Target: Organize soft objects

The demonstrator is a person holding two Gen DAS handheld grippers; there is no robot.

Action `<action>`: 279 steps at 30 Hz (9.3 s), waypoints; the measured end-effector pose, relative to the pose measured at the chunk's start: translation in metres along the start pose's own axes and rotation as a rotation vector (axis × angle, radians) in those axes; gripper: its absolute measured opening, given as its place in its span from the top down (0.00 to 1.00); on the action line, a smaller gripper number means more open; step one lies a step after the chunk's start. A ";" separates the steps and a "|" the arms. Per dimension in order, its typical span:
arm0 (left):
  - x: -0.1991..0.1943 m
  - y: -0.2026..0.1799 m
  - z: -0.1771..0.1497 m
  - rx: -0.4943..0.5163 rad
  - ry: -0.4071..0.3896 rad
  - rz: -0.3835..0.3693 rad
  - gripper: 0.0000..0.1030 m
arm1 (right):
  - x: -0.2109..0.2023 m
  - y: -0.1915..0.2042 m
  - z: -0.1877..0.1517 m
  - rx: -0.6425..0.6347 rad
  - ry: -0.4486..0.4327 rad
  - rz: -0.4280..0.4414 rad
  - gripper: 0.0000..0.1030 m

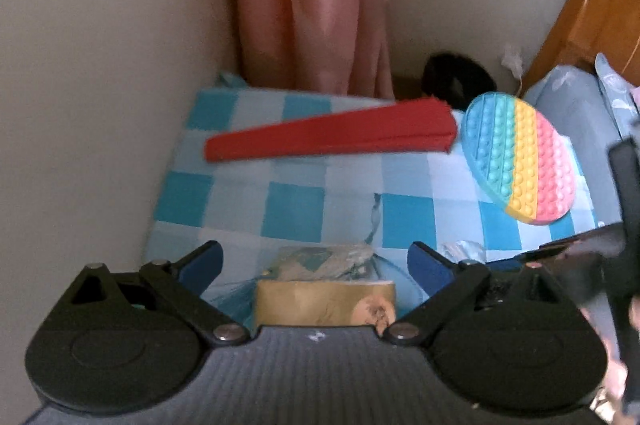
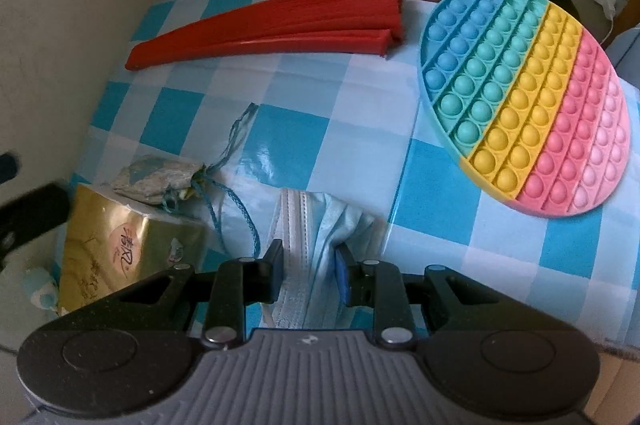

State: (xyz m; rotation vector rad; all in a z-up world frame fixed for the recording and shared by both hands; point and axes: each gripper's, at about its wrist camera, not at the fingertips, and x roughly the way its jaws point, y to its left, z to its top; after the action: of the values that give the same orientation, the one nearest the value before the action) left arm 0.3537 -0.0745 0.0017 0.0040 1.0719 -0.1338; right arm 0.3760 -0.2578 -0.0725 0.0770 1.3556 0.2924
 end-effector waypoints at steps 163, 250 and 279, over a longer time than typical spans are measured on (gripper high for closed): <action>-0.054 -0.290 -0.055 0.417 0.133 -0.339 0.58 | -0.166 -0.101 -0.271 0.109 -0.233 -0.126 0.22; -0.093 0.051 -0.274 0.008 -0.246 0.270 0.07 | -0.098 0.139 -0.196 -0.447 -0.379 0.014 0.00; -0.019 0.058 -0.228 -0.059 -0.326 0.490 0.35 | -0.063 0.185 -0.112 -0.577 -0.366 0.130 0.01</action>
State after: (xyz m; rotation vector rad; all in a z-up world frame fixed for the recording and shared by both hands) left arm 0.1519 0.0004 -0.0948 0.1851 0.7230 0.3307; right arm 0.2259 -0.1083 0.0043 -0.2542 0.8663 0.7328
